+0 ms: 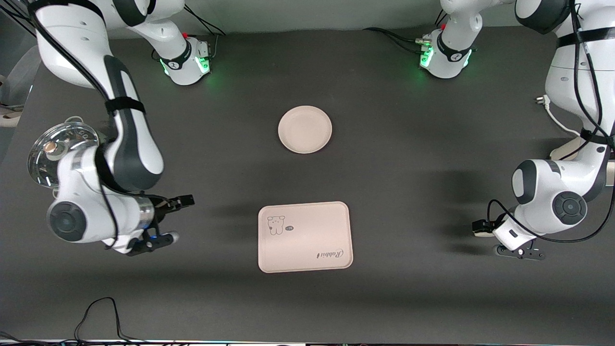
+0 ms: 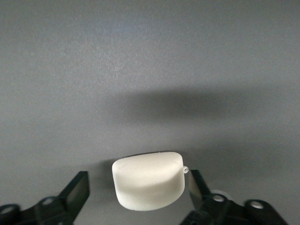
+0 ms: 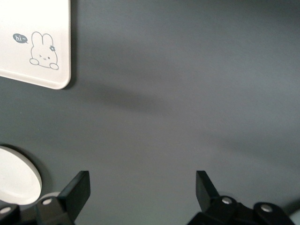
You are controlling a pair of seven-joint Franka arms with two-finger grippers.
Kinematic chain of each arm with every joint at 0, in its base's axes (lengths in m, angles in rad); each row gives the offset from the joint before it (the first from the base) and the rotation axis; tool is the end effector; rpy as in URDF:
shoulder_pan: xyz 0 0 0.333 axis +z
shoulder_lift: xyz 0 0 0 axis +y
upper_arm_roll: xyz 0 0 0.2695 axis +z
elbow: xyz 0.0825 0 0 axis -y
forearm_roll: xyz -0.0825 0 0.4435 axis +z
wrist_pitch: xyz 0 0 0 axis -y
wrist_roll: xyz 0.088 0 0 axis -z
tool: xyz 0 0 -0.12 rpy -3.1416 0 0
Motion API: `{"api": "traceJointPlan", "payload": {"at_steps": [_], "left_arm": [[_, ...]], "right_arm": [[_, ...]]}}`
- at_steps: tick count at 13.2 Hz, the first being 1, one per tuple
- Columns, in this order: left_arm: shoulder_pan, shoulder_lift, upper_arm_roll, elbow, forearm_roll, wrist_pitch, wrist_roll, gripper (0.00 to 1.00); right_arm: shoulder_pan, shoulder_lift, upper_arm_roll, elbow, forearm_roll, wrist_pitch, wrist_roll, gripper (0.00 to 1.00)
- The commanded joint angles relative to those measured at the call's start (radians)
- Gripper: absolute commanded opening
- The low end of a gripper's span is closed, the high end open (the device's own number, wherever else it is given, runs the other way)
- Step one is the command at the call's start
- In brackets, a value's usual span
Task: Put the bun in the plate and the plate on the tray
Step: 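Carry the bun with the left gripper over the white plate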
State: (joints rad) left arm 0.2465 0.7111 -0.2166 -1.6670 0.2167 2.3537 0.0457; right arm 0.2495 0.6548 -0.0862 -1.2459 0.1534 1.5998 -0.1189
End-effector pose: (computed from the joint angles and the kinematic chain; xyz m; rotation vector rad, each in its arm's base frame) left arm 0.6927 0.0294 0.1079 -3.1241 0.1855 0.0041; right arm 0.7102 0.1461 0.2919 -2.9910 -0.3979 0.4571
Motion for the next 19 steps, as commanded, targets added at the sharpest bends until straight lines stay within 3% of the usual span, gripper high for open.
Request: {"api": "traceJointPlan", "payload": {"at_steps": [1, 2, 6, 9, 12, 14, 16, 19], "left_arm": [[-0.001, -0.012, -0.003, -0.014, 0.016, 0.016, -0.03, 0.23], [-0.003, -0.012, -0.003, -0.014, 0.016, 0.015, -0.03, 0.14], [-0.013, -0.039, -0.007, -0.013, 0.012, -0.017, -0.055, 0.11], [-0.082, -0.126, -0.015, -0.01, 0.012, -0.179, -0.148, 0.1], [-0.2, -0.261, -0.042, -0.008, -0.023, -0.379, -0.362, 0.1], [-0.24, -0.329, -0.124, -0.008, -0.086, -0.473, -0.528, 0.1], [-0.256, -0.375, -0.258, -0.008, -0.121, -0.527, -0.726, 0.1], [-0.286, -0.357, -0.488, -0.011, -0.14, -0.46, -1.059, 0.1]], "right_arm": [[0.047, 0.025, -0.009, 0.042, 0.003, 0.002, 0.08, 1.0], [0.054, 0.029, -0.009, 0.04, 0.003, 0.003, 0.088, 1.0], [0.062, 0.034, -0.01, 0.039, 0.002, 0.022, 0.088, 1.0], [0.062, 0.034, -0.012, 0.04, 0.002, 0.023, 0.088, 1.0], [0.06, 0.029, -0.017, 0.04, 0.0, 0.023, 0.088, 1.0], [0.059, 0.029, -0.018, 0.04, 0.0, 0.023, 0.088, 1.0], [0.06, 0.025, -0.02, 0.04, 0.0, 0.023, 0.09, 1.0], [0.056, 0.023, -0.02, 0.036, -0.003, 0.023, 0.09, 1.0]]}}
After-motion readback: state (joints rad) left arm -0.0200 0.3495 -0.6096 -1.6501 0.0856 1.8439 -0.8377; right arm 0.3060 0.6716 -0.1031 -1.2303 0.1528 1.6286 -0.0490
